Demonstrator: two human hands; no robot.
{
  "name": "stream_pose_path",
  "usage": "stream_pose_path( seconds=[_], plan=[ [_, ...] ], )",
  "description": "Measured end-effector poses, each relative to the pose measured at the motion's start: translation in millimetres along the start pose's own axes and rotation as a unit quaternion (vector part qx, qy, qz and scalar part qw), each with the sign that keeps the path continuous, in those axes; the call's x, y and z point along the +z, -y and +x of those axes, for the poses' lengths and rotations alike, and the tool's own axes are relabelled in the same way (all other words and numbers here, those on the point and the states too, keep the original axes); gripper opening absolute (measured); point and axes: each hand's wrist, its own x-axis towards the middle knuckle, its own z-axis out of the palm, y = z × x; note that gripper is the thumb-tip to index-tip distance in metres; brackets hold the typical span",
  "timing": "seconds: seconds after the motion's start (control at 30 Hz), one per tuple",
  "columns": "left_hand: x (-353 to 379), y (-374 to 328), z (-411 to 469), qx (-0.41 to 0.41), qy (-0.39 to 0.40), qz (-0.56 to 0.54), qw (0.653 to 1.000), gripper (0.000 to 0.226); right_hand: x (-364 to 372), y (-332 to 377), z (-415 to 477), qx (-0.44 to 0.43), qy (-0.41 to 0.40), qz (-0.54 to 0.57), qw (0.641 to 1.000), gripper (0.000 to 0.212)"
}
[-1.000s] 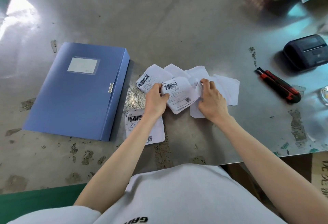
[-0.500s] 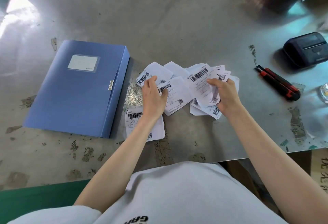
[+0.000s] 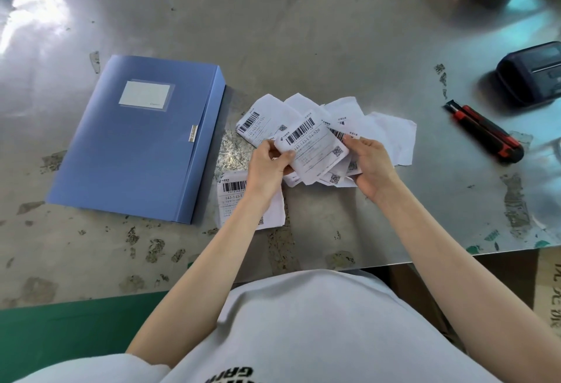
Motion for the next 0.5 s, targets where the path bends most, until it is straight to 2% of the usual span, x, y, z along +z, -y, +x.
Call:
stream_pose_path(
  seconds=[0.2, 0.37, 0.5],
  plan=[
    [-14.0, 3.5, -4.5, 0.021, -0.015, 0.020, 0.999, 0.014, -6.6, -1.5, -1.5, -0.039, -0.005, -0.068, 0.997, 0.004],
    [-12.3, 5.0, -9.5, 0.048, -0.010, 0.058, 0.997, 0.010, -1.7, -5.1, -5.1, -0.057, -0.002, -0.080, 0.995, 0.011],
    [-6.1, 6.7, -13.9, 0.036, 0.015, 0.049, 0.998, 0.007, 6.2, -11.2, -11.4, -0.055, -0.001, -0.083, 0.995, 0.004]
  ],
)
